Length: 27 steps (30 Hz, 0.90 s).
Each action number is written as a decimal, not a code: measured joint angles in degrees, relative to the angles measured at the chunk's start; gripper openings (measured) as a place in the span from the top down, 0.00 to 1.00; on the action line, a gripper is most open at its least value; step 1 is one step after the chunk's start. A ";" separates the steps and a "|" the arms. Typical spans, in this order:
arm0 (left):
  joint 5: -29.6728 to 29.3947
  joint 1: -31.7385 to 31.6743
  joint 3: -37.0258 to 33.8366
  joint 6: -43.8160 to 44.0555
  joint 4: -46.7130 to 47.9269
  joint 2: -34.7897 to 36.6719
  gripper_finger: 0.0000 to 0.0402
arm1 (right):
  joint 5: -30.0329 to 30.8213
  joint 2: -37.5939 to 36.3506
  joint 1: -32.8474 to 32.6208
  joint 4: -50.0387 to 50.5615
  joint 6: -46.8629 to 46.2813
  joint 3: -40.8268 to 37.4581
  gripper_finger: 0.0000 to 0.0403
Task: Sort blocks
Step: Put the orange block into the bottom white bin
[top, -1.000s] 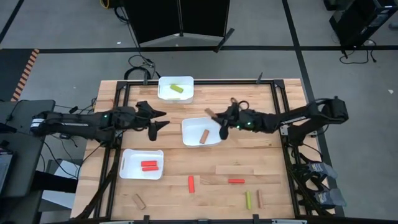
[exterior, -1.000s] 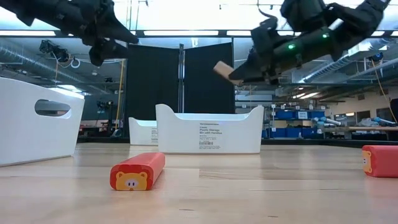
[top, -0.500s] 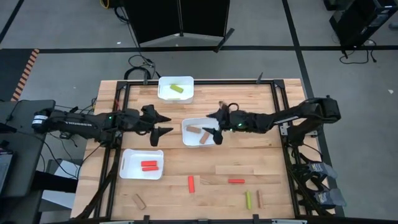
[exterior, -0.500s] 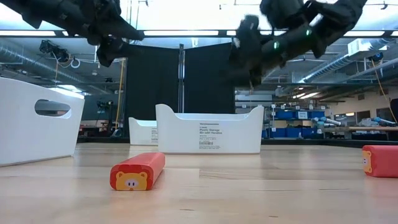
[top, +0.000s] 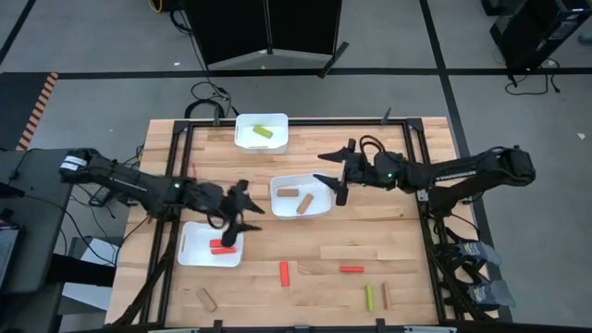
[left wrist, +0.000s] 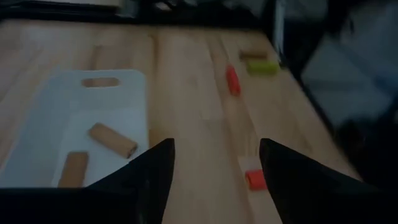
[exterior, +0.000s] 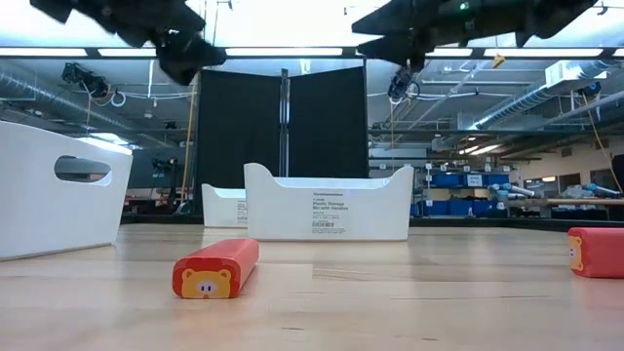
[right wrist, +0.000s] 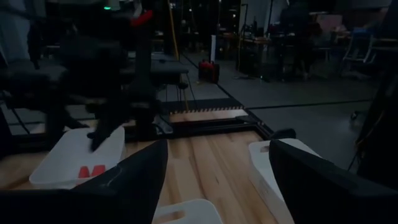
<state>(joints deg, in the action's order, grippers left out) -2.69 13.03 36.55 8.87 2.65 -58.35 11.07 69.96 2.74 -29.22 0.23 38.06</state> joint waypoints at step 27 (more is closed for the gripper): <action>4.96 6.23 46.73 -39.94 42.93 -51.41 0.42 | 1.49 -13.53 -5.16 10.78 4.45 -0.07 0.31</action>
<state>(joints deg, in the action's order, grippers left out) 2.27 19.27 83.27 -31.07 45.59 -109.76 12.56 56.43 -2.42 -18.44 4.68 38.00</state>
